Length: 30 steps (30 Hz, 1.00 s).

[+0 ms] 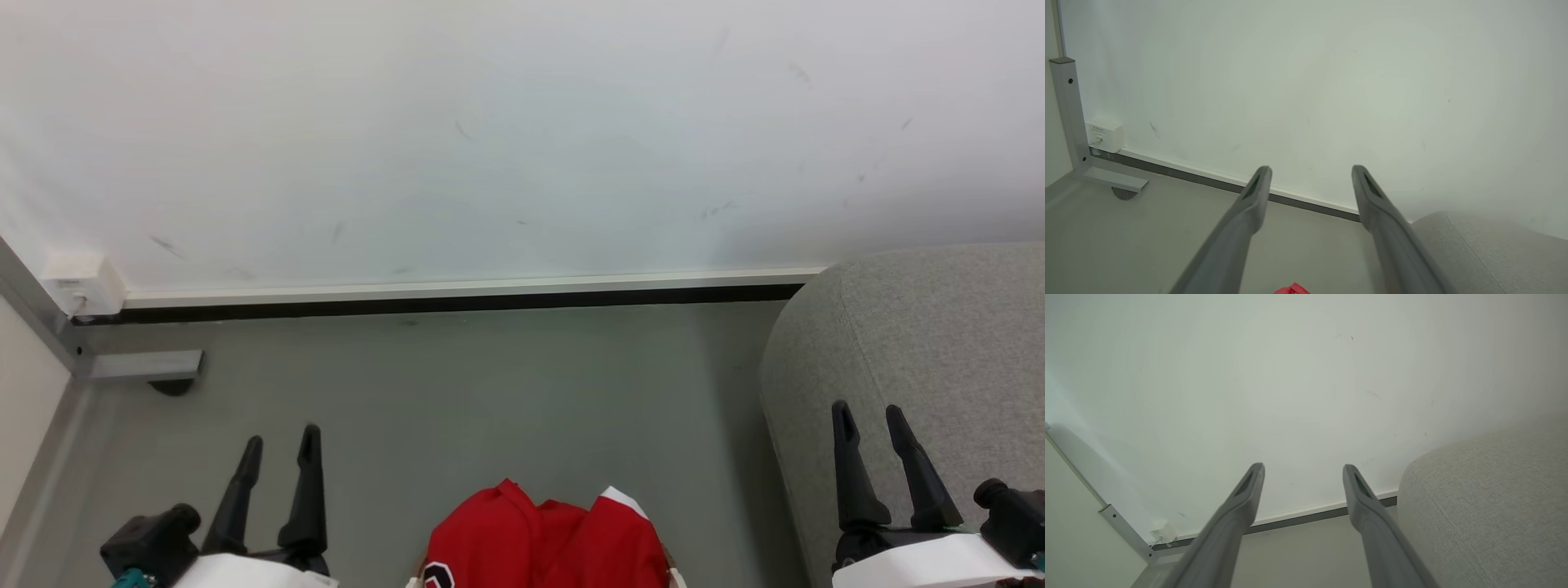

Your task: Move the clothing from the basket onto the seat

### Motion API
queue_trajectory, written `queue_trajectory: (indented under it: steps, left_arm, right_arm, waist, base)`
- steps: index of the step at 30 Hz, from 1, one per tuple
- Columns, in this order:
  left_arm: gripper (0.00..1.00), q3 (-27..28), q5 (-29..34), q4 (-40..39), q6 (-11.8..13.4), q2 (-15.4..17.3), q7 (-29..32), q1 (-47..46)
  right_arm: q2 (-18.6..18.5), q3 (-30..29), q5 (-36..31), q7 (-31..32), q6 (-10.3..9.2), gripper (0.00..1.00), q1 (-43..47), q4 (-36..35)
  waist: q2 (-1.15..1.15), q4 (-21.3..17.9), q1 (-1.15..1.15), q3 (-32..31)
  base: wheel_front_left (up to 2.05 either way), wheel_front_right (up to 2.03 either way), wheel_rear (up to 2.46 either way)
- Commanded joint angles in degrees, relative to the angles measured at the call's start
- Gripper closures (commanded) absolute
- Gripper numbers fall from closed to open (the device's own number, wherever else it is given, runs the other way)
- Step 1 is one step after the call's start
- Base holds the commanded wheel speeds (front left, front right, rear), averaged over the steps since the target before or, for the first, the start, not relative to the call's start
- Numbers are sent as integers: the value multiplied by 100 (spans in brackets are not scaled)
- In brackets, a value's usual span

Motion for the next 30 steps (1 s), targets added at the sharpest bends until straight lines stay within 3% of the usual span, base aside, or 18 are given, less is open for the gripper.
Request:
queue_trajectory:
  steps: [1, 30]
  left_arm:
    - [0, -23, 181, -35, 23, 66, -66, -3]
    - [0, -279, 1530, -208, 274, 193, -436, 165]
  right_arm:
    - [-8, 6, -133, -68, -7, 0, -18, -65]
    - [-2, 271, -1468, -436, -10, 0, -40, 333]
  waist:
    - [0, 6, 0, 2]
    - [0, 19, 0, -53]
  base:
    - [0, 0, 0]
    - [0, 0, 0]
